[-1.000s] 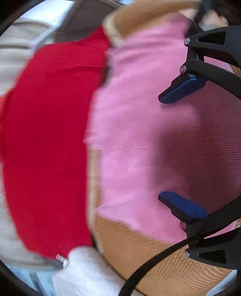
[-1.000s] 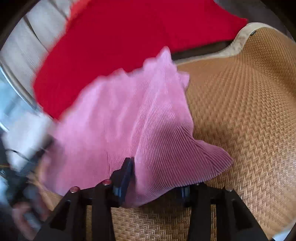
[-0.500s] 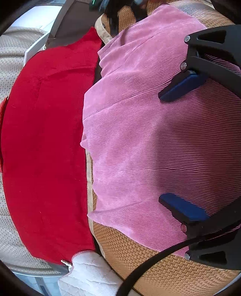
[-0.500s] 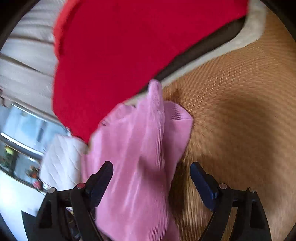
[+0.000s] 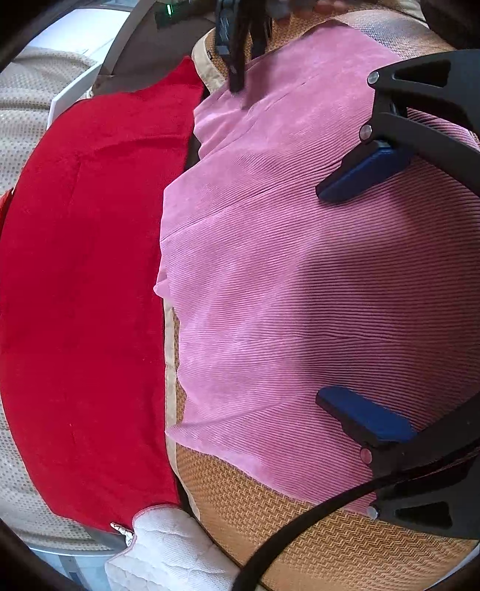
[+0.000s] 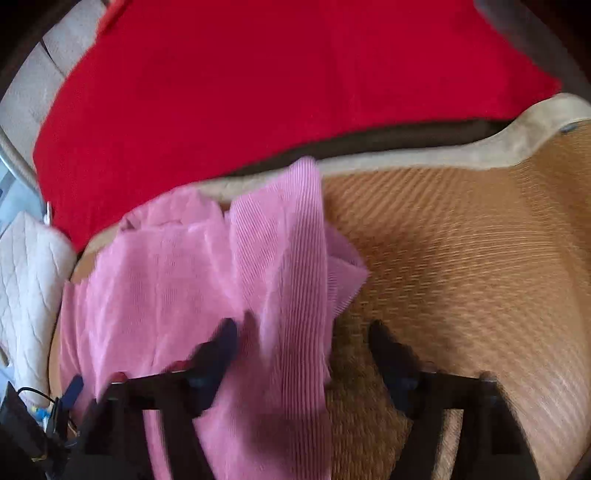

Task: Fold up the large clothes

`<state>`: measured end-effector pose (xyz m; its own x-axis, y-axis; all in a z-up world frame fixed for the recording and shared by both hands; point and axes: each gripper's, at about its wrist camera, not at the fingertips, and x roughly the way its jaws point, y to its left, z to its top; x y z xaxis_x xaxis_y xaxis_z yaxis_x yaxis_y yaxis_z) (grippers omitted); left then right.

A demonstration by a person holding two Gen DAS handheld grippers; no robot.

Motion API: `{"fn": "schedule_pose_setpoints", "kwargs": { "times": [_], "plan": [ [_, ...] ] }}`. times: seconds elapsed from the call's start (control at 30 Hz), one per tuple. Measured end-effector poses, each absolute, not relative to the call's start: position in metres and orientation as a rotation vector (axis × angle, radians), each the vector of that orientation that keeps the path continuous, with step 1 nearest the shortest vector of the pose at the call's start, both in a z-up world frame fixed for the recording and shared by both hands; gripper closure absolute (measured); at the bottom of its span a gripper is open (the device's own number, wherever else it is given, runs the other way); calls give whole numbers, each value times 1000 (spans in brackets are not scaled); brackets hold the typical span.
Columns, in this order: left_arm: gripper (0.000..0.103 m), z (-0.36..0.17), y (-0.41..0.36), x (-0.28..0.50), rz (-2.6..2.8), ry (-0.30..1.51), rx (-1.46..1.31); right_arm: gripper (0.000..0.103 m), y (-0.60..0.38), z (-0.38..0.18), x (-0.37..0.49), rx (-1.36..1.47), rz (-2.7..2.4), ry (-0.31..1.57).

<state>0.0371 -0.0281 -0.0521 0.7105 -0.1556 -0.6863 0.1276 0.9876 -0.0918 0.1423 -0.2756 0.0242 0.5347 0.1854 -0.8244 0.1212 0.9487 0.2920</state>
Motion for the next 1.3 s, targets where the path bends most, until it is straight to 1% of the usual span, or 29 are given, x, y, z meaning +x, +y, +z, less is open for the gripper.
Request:
{"fn": "schedule_pose_setpoints", "kwargs": {
  "times": [0.1,0.23,0.3,0.33,0.4,0.47,0.57,0.63,0.7,0.73,0.77,0.8,0.9,1.03,1.13,1.23,1.3],
  "plan": [
    [3,-52,-29,36,-151,762,-38,25,-279,57,105,366,1,905],
    [3,-54,-30,29,-148,749,-35,25,-270,86,40,482,162,812],
    [3,-54,-29,27,-152,737,-37,23,-252,81,18,534,260,815],
    [3,-53,-28,25,-156,732,-35,21,-244,72,12,558,289,836],
    [4,-47,-23,18,-167,740,-33,21,-236,45,4,568,310,906],
    [4,-29,-5,2,-149,726,-61,21,-232,26,-1,565,275,943],
    [3,-9,39,-27,-67,634,-164,19,-226,25,-7,545,299,905],
    [4,-23,62,-26,43,719,-163,19,-228,22,-5,561,309,895],
    [4,-62,83,-12,95,928,-191,19,-234,15,-4,604,320,881],
    [5,-73,95,-13,81,965,-268,19,-236,11,-4,624,325,872],
    [5,-69,99,-17,104,948,-287,19,-239,10,-5,647,334,858],
    [5,-61,99,-21,119,920,-279,19,-254,4,-16,656,339,854],
    [5,-26,86,-34,167,794,-186,19,-258,4,-26,669,350,828],
    [5,3,65,-39,129,708,-150,19,-272,12,-43,737,368,797],
    [5,10,37,-26,65,706,-113,17,-269,11,-53,780,392,835],
    [5,7,7,-11,0,743,-87,16,-265,-13,-54,893,385,920],
    [5,2,-9,-3,-42,785,-72,16,-273,-26,-48,975,356,934]
  ]
}}
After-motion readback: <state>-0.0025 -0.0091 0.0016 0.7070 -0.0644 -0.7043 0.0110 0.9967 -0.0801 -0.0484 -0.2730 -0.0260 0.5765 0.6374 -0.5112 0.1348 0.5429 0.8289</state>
